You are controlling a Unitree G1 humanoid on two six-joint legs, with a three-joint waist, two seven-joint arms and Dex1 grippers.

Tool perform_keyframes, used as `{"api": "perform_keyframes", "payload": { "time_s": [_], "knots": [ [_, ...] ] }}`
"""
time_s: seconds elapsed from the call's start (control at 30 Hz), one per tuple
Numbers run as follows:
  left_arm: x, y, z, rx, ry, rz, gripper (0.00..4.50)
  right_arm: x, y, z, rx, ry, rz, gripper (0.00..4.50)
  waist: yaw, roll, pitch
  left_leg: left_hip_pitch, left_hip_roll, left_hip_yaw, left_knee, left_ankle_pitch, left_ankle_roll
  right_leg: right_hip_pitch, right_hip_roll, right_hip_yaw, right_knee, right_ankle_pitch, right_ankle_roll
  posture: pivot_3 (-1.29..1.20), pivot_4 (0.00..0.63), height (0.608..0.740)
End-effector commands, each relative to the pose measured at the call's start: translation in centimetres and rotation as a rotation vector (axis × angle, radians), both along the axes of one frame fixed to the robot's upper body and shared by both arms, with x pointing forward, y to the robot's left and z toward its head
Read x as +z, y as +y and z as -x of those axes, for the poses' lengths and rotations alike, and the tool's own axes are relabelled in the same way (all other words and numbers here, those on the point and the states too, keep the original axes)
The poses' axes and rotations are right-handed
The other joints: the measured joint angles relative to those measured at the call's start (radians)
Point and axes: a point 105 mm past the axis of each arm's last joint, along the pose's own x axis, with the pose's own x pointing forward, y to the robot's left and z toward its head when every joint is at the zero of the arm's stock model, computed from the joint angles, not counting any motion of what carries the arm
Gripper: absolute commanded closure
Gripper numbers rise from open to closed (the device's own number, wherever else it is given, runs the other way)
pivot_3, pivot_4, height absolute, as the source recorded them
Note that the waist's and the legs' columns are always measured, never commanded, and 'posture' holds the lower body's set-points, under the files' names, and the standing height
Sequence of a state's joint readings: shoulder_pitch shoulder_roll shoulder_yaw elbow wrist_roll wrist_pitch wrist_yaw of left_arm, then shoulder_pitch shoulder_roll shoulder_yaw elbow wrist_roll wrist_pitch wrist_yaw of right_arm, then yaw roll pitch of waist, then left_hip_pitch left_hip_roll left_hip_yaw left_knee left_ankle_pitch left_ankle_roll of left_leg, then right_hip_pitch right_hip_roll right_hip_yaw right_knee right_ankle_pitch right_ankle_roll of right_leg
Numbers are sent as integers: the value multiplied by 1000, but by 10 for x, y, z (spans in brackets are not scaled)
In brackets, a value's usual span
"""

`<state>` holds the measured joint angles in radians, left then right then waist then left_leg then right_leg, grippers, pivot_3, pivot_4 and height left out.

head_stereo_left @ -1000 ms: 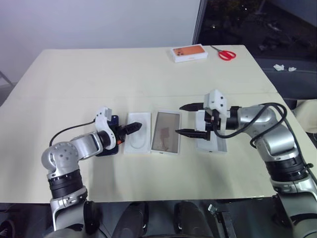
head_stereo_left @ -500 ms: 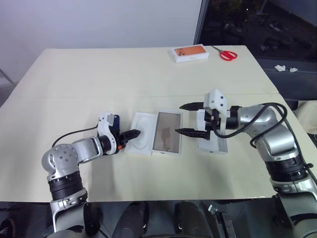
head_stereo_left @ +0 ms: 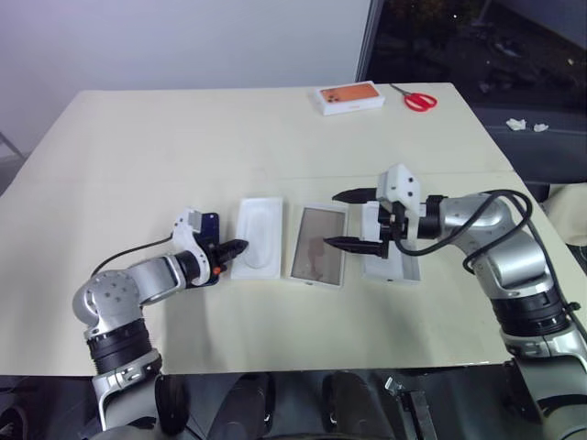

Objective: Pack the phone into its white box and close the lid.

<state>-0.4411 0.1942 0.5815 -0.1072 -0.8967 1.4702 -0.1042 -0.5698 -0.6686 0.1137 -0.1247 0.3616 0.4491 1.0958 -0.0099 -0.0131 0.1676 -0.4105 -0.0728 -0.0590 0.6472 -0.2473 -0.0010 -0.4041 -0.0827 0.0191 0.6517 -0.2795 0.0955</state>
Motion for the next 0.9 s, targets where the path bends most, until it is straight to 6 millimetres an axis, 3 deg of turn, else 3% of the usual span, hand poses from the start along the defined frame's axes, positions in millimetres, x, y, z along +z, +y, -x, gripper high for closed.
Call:
{"api": "perform_keyframes", "payload": {
  "time_s": [0.03,0.17,0.33,0.57,0.67,0.9],
  "knots": [
    [17,8,-3,26,-60,35,4435,7,4,6,28,-23,-16,0,0,0,0,0,0,0,0,0,0,0,0,0,0,0,0,0,150,740],
    [26,22,-6,70,-103,-9,4435,-3,10,17,78,63,-18,0,0,0,0,0,0,0,0,0,0,0,0,0,0,0,0,0,150,740],
    [45,25,-9,63,-189,-41,4435,-27,45,31,114,169,-19,0,-2,-1,0,0,1,0,0,0,0,-1,0,0,0,0,0,0,150,740],
    [49,26,-9,55,-209,-71,4435,-62,42,28,65,209,101,0,2,-2,0,0,-1,0,0,0,-1,0,-1,0,0,0,0,0,150,740],
    [49,30,-10,72,-209,-78,4500,-78,41,30,79,203,175,885,0,-2,0,0,0,0,0,0,-1,-1,0,0,0,0,0,0,150,740],
    [51,29,-10,70,-212,-76,4500,-94,37,25,84,165,260,4387,-1,-2,0,0,0,0,0,0,-1,-1,0,0,0,0,0,0,150,740]
  ]
}}
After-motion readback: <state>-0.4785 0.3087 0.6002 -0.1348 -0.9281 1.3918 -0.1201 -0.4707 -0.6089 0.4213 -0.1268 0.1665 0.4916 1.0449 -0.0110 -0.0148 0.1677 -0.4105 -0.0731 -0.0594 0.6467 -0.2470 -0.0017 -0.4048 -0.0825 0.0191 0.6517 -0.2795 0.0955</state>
